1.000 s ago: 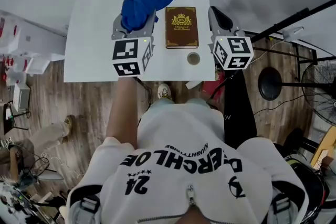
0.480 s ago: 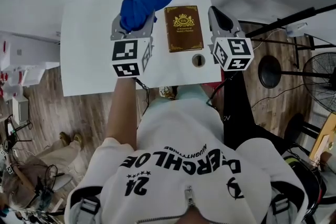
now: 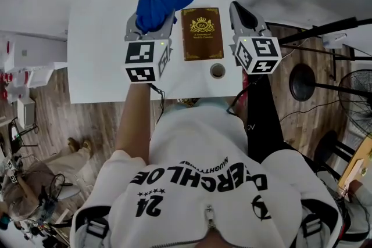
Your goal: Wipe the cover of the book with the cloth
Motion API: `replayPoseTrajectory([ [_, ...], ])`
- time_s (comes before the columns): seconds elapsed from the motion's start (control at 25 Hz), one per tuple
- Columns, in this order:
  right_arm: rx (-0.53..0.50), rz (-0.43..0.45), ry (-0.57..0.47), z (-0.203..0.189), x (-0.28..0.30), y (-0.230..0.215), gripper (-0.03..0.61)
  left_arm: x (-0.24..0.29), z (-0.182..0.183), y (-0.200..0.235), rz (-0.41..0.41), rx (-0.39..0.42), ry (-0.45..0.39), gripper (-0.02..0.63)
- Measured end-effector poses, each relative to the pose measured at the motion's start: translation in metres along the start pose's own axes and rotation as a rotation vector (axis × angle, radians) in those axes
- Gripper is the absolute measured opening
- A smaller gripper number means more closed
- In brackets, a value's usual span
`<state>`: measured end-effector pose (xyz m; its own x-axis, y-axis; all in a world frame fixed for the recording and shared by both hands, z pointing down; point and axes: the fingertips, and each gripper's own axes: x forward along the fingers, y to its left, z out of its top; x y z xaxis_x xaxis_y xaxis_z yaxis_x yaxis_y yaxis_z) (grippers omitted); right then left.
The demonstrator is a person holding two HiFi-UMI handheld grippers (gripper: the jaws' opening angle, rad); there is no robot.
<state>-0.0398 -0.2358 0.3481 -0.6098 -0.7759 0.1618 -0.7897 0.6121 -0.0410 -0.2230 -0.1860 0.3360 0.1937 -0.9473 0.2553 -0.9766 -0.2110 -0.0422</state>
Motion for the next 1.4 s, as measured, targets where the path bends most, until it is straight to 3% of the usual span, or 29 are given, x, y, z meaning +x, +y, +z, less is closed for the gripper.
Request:
replayPoseTrajectory([
  [0.52,0.052,0.087,-0.023,-0.009,0.03,-0.03,0.002,0.031,-0.005,-0.018,0.058,-0.007,0.032,0.241],
  [1.4,0.064,0.059,0.006,-0.017,0.048,-0.045,0.002,0.062,-0.015,-0.013,0.022,-0.02,0.068,0.241],
])
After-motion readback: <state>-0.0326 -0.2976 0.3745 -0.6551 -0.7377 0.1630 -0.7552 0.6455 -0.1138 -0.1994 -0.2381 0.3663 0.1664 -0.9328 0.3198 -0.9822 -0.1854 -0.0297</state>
